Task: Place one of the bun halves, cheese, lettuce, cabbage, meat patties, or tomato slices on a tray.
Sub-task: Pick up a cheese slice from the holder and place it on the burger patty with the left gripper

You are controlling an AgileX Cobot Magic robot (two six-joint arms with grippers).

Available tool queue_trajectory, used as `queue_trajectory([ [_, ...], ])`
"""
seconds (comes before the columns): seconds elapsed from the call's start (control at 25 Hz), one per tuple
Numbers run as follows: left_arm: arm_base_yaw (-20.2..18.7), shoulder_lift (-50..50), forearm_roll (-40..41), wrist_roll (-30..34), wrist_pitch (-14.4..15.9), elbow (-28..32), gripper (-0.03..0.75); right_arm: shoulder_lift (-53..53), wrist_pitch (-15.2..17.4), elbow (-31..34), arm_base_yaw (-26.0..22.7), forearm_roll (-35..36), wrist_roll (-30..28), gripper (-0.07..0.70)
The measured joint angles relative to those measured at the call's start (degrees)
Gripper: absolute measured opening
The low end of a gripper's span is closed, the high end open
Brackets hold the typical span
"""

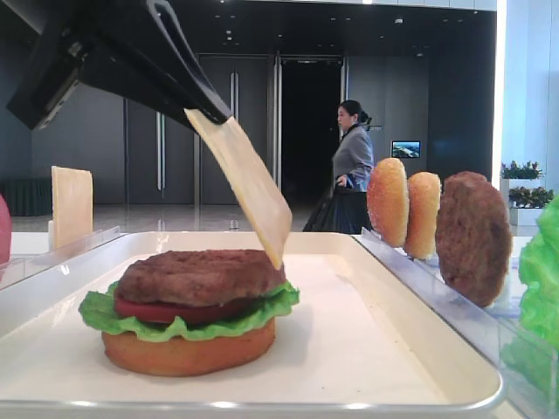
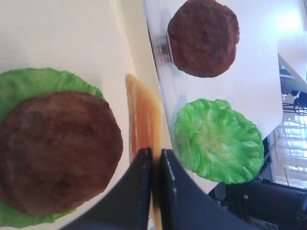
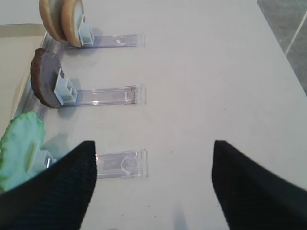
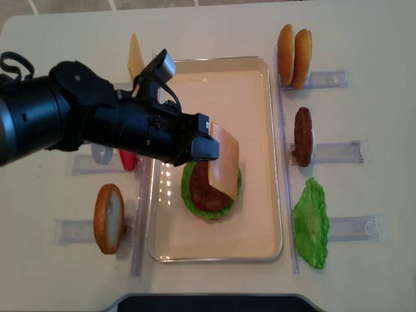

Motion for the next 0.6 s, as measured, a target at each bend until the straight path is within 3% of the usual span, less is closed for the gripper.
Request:
queue_trajectory([
  [0.6,0.0,1.63,1.87,0.94,1.37,0.0,0.02,0.0,0.0,0.0,0.0,0.0,0.04,0.509],
])
